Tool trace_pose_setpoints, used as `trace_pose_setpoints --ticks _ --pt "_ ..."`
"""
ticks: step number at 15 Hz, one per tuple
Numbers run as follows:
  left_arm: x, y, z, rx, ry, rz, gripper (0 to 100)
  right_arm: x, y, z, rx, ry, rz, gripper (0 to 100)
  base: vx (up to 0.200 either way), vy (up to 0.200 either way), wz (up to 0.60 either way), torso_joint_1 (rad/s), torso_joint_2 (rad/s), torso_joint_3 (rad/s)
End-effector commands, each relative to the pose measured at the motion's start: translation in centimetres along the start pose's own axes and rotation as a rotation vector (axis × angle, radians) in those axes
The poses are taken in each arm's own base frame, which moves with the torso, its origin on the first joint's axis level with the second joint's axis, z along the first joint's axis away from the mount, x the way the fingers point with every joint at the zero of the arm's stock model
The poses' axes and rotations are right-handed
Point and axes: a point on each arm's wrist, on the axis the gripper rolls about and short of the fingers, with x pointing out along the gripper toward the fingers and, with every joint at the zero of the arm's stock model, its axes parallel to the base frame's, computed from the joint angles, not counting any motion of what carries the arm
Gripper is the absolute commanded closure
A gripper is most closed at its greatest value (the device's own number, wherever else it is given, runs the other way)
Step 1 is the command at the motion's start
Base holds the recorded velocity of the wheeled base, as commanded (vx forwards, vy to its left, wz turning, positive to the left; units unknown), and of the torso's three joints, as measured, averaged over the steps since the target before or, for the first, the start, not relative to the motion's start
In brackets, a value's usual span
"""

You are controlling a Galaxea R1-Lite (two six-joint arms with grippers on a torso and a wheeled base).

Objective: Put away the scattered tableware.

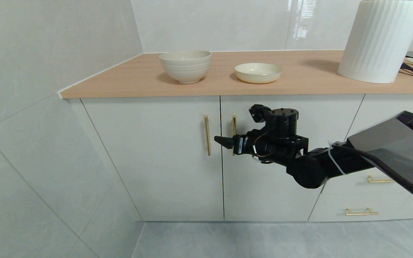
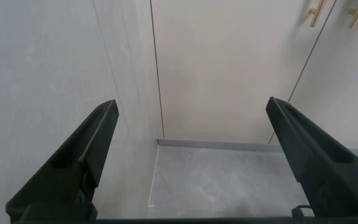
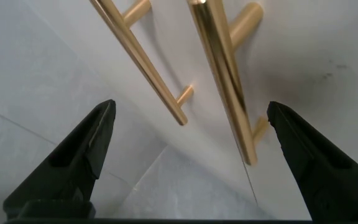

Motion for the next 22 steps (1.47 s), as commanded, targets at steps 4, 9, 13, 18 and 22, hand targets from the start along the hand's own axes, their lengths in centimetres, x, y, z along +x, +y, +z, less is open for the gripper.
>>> trace_pose_setpoints --ticks 4,9,13,18,22 --pt "0.0 0.0 0.0 0.000 0.000 0.000 0 1.3 -0.1 -0.4 0.026 -0.011 0.009 0 0.000 0.000 0.00 0.000 0.00 0.000" --pt "0.0 0.0 0.0 0.000 0.000 0.000 0 1.2 0.6 -0.2 0.053 -0.022 0.032 0 0.000 0.000 0.00 0.000 0.00 0.000" --pt "0.0 0.0 0.0 0.000 0.000 0.001 0 -0.1 2.5 -0.5 0.095 0.018 0.087 0 0.000 0.000 0.00 0.000 0.00 0.000" --pt "0.0 0.0 0.0 0.000 0.000 0.000 0 -3.3 3.6 -0.4 0.105 0.057 0.181 0 0.000 0.000 0.00 0.000 0.00 0.000" --pt "0.0 0.0 0.0 0.000 0.000 0.001 0 -7.4 4.7 -2.4 0.113 0.122 0.271 0 0.000 0.000 0.00 0.000 0.00 0.000"
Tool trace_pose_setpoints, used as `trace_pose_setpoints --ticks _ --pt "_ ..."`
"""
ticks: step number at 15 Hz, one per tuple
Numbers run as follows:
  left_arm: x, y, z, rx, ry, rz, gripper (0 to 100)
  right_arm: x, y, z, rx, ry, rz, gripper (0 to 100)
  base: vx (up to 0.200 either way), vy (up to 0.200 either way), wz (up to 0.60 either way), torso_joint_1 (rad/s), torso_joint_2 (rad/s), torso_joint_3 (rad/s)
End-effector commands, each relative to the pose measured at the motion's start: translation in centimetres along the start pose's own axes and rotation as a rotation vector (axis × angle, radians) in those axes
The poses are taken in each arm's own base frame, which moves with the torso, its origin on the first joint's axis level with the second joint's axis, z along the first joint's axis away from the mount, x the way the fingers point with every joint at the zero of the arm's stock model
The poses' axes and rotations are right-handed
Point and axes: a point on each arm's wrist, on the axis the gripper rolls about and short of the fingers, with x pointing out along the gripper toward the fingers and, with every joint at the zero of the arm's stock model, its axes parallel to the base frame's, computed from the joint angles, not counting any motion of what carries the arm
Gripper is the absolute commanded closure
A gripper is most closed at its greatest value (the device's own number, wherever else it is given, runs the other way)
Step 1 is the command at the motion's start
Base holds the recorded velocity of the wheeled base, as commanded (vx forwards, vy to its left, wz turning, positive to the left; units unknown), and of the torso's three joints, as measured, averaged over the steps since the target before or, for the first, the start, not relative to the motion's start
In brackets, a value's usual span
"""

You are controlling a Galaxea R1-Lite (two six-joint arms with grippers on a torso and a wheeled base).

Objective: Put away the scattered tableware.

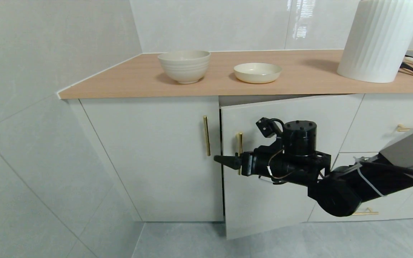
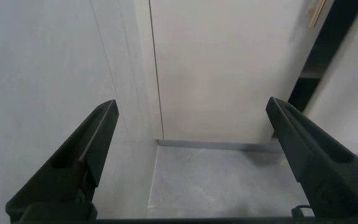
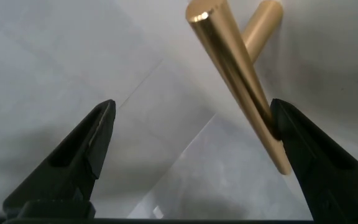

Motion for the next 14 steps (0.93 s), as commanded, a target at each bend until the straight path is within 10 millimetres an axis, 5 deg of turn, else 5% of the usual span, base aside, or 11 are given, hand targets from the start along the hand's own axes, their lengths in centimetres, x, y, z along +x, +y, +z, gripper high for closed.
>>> trace_pose_setpoints --ticks 1,14 --pt "0.0 0.0 0.0 0.000 -0.001 0.001 0 -2.3 1.6 -1.2 -0.013 -0.003 0.057 0 0.000 0.000 0.00 0.000 0.00 0.000" --pt "-0.1 -0.1 0.5 0.102 -0.012 -0.049 0 -11.6 4.5 -5.5 -0.002 0.097 0.121 0 0.000 0.000 0.00 0.000 0.00 0.000"
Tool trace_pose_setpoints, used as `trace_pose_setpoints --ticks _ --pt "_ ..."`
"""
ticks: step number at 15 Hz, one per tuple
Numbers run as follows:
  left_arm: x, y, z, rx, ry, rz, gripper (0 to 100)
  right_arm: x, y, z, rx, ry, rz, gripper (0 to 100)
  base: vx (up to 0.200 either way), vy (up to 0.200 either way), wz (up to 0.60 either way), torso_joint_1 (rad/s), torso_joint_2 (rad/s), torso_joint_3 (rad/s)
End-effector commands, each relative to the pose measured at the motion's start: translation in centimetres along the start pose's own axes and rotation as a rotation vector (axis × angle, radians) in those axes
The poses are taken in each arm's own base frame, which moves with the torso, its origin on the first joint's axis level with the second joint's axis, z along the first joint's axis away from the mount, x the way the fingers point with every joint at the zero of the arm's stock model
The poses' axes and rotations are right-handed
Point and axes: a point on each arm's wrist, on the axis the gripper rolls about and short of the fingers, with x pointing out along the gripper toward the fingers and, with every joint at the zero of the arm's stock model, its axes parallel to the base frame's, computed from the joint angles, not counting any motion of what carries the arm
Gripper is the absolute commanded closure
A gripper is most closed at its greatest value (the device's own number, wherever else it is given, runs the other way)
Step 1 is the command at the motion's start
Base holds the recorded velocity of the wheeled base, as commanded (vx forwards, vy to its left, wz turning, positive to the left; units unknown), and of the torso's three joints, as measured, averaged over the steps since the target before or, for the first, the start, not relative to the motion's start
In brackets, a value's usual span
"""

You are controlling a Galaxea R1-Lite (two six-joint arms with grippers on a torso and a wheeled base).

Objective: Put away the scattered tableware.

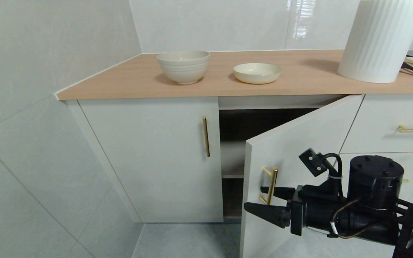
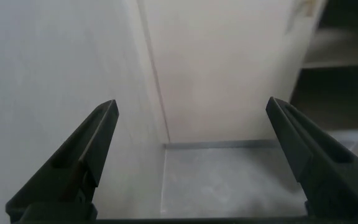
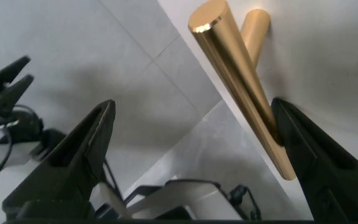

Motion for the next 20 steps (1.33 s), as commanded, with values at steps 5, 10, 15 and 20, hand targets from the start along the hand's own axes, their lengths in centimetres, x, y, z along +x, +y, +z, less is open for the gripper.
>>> trace_pose_setpoints --ticks 5,10,15,20 --pt "4.3 0.5 10.7 0.022 0.128 -0.157 0 -2.2 0.6 -1.7 0.026 0.056 0.014 0 0.000 0.000 0.00 0.000 0.00 0.000" --pt "17.9 -3.2 11.8 -0.025 0.346 -0.452 0 -3.1 0.6 -2.7 0.019 0.041 0.017 0 0.000 0.000 0.00 0.000 0.00 0.000" --pt "25.6 -10.9 7.0 -0.160 0.375 -0.623 0 -3.2 0.5 -2.7 0.020 0.038 0.012 0 0.000 0.000 0.00 0.000 0.00 0.000" --pt "27.9 -17.6 4.0 -0.137 0.387 -0.772 100 -3.2 0.3 -2.6 0.022 0.034 0.002 0 0.000 0.000 0.00 0.000 0.00 0.000"
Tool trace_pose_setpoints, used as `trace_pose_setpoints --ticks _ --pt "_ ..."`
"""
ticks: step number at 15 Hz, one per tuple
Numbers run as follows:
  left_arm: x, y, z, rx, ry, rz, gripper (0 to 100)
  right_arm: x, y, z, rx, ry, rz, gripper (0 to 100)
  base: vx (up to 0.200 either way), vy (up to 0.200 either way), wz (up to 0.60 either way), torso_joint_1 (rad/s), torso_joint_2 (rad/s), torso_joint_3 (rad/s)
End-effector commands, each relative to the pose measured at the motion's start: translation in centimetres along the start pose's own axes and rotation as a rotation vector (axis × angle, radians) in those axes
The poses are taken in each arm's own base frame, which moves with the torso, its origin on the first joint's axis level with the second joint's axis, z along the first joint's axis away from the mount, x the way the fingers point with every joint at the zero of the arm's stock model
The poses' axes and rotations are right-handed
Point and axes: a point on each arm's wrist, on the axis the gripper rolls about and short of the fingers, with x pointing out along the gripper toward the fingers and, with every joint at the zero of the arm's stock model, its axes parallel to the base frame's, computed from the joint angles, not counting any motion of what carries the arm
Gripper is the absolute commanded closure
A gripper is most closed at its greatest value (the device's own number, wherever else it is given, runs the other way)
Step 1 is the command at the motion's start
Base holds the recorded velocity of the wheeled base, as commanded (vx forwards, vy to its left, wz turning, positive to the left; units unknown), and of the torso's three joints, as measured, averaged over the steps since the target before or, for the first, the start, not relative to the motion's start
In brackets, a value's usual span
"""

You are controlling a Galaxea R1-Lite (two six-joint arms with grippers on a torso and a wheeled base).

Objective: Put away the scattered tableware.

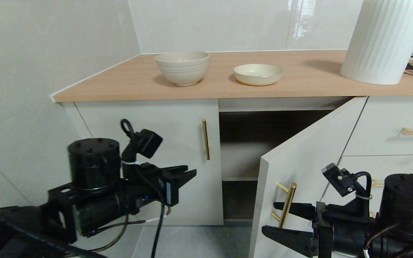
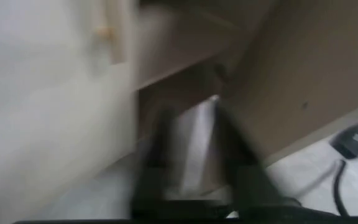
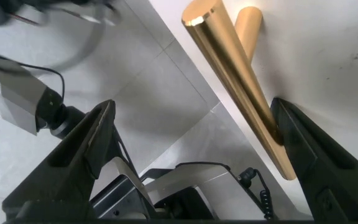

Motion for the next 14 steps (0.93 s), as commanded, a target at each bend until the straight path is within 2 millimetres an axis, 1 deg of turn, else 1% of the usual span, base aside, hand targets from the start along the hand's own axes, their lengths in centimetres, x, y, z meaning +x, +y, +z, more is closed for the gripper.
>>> trace_pose_setpoints --ticks 1,2,3,4,7,10,12,13,14 --pt "5.6 -1.3 -2.6 -0.004 0.040 -0.068 100 0.0 -0.3 0.0 0.004 -0.003 -0.016 0 0.000 0.000 0.00 0.000 0.00 0.000" --pt "7.0 -1.8 -2.9 -0.018 -0.008 -0.091 100 0.0 -0.3 0.0 0.004 -0.003 -0.017 0 0.000 0.000 0.00 0.000 0.00 0.000" --pt "7.9 -2.3 -3.3 -0.043 -0.040 -0.117 100 0.0 -0.3 0.0 0.003 -0.005 -0.018 0 0.000 0.000 0.00 0.000 0.00 0.000" --pt "8.3 -2.7 -3.5 -0.058 -0.057 -0.138 100 0.0 -0.3 0.0 0.003 -0.005 -0.018 0 0.000 0.000 0.00 0.000 0.00 0.000" --pt "8.5 -4.0 -3.8 -0.056 -0.054 -0.193 100 -0.2 -0.5 0.4 0.002 -0.023 -0.030 0 0.000 0.000 0.00 0.000 0.00 0.000" --pt "8.9 -5.8 -3.8 -0.049 -0.030 -0.352 100 -0.3 -0.5 0.7 -0.013 -0.050 -0.027 0 0.000 0.000 0.00 0.000 0.00 0.000" --pt "10.0 -6.2 -3.5 -0.043 -0.047 -0.374 100 -0.4 -0.7 0.8 -0.014 -0.058 -0.035 0 0.000 0.000 0.00 0.000 0.00 0.000" --pt "11.1 -6.5 -3.1 -0.037 -0.072 -0.384 100 -0.4 -0.7 0.8 -0.014 -0.059 -0.036 0 0.000 0.000 0.00 0.000 0.00 0.000" --pt "11.5 -6.6 -2.7 -0.037 -0.086 -0.386 100 -0.5 -0.9 0.8 -0.009 -0.058 -0.043 0 0.000 0.000 0.00 0.000 0.00 0.000"
